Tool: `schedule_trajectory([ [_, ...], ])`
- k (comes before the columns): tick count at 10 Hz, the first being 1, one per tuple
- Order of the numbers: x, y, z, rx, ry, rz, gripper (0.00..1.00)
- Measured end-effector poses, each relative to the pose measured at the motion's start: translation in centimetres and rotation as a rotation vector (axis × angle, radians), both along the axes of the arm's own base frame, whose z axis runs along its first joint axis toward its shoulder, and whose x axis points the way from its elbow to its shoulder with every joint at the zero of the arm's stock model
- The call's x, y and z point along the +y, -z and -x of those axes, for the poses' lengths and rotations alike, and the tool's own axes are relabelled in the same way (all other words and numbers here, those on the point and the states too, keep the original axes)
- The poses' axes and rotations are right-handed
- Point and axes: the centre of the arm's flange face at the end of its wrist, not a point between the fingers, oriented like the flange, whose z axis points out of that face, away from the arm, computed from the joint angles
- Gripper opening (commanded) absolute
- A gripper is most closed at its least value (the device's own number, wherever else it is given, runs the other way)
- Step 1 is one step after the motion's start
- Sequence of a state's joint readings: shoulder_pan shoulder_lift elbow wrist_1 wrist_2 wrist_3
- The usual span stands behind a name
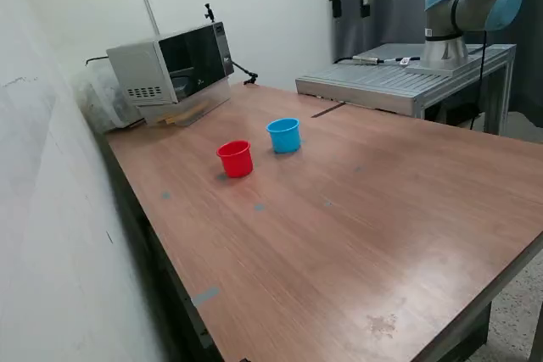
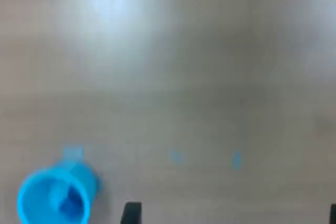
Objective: Place red objects in the red bin, and blue objects in the blue bin.
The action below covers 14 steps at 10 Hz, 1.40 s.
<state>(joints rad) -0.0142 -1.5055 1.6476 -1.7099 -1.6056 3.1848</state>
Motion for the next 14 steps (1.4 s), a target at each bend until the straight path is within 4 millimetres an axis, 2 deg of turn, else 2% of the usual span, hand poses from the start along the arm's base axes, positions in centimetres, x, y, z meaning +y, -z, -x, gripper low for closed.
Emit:
schedule_trajectory([
  [2, -2.4, -3.4, -6.5, -0.056, -0.019, 0.001, 1.00],
  [4, -5.4, -5.7, -12.2, -0.097, -0.081, 0.001, 1.00],
  [5, -6.7, -6.0, -14.5, -0.116, -0.115, -0.003, 1.00],
  [7, -7.6, -5.1, -18.0, -0.203, -0.155, -0.016, 1.00],
  [9, -7.7, -4.2, -20.4, -0.327, -0.173, -0.034, 1.00],
  [10, -7.7, -4.0, -20.9, -0.361, -0.177, -0.039, 1.00],
  [14, -7.4, -4.0, -21.2, -0.390, -0.172, -0.044, 1.00],
])
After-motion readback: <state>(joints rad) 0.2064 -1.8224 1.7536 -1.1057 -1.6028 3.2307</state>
